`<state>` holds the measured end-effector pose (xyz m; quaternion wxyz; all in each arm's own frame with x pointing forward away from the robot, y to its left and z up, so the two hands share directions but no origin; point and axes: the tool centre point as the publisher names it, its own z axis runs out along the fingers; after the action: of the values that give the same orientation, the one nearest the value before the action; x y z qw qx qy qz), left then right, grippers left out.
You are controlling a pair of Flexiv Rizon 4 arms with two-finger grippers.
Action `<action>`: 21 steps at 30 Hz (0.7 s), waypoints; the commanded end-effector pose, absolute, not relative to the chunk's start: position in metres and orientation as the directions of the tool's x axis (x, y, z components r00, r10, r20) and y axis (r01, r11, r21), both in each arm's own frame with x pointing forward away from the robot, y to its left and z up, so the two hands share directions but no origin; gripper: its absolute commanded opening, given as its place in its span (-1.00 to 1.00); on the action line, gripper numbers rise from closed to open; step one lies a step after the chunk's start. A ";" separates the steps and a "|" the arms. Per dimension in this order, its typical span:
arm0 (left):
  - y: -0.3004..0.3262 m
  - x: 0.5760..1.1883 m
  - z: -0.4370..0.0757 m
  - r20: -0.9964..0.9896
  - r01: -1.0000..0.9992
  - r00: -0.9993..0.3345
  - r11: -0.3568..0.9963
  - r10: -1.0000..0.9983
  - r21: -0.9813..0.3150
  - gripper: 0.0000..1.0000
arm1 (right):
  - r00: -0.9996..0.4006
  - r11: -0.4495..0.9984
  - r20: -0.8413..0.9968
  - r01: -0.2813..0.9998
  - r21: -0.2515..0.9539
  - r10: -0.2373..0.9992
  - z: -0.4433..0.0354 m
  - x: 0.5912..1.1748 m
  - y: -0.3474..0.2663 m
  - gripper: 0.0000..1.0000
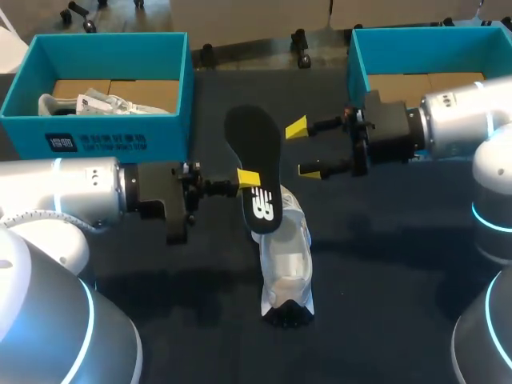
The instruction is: Take the shoe out of the shoebox, open the shoe tongue, remove and reinsert the insole, then place the shoe into the shoebox
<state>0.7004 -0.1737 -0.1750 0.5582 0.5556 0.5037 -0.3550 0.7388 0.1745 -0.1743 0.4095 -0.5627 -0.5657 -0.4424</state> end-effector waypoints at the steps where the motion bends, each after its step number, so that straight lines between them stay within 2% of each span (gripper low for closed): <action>1: -0.174 0.700 -0.175 -0.956 0.955 0.242 0.132 0.164 0.264 -1.00 | -0.060 -0.001 0.956 0.998 0.063 0.287 -0.178 0.748 0.199 1.00; 5: -0.174 0.700 -0.175 -0.956 0.955 0.242 0.132 0.164 0.264 -1.00 | -0.077 -0.005 0.951 0.997 0.082 0.299 -0.175 0.744 0.206 0.95; 6: -0.174 0.700 -0.175 -0.956 0.955 0.242 0.132 0.164 0.264 -1.00 | -0.091 -0.006 0.949 0.995 0.097 0.300 -0.175 0.743 0.208 0.86; 7: -0.174 0.700 -0.175 -0.956 0.955 0.242 0.132 0.164 0.264 -1.00 | -0.097 -0.006 0.949 0.995 0.104 0.299 -0.174 0.741 0.209 0.56; 9: -0.174 0.700 -0.175 -0.956 0.955 0.242 0.132 0.164 0.264 -1.00 | -0.100 -0.012 0.949 0.994 0.109 0.300 -0.174 0.738 0.211 0.36; 13: -0.174 0.700 -0.175 -0.956 0.955 0.242 0.132 0.164 0.264 -1.00 | -0.106 -0.023 0.947 0.993 0.118 0.302 -0.174 0.731 0.215 0.33; 17: -0.174 0.700 -0.175 -0.956 0.955 0.242 0.132 0.164 0.264 -1.00 | -0.108 -0.035 0.947 0.992 0.125 0.303 -0.175 0.724 0.217 0.21; 21: -0.174 0.700 -0.175 -0.956 0.955 0.242 0.132 0.164 0.264 -1.00 | -0.114 -0.045 0.947 0.990 0.133 0.299 -0.174 0.718 0.220 0.20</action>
<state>0.7002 -0.1731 -0.1749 0.5584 0.5554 0.5036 -0.3552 0.7249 0.2179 -0.1731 0.3760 -0.5489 -0.5882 -0.4596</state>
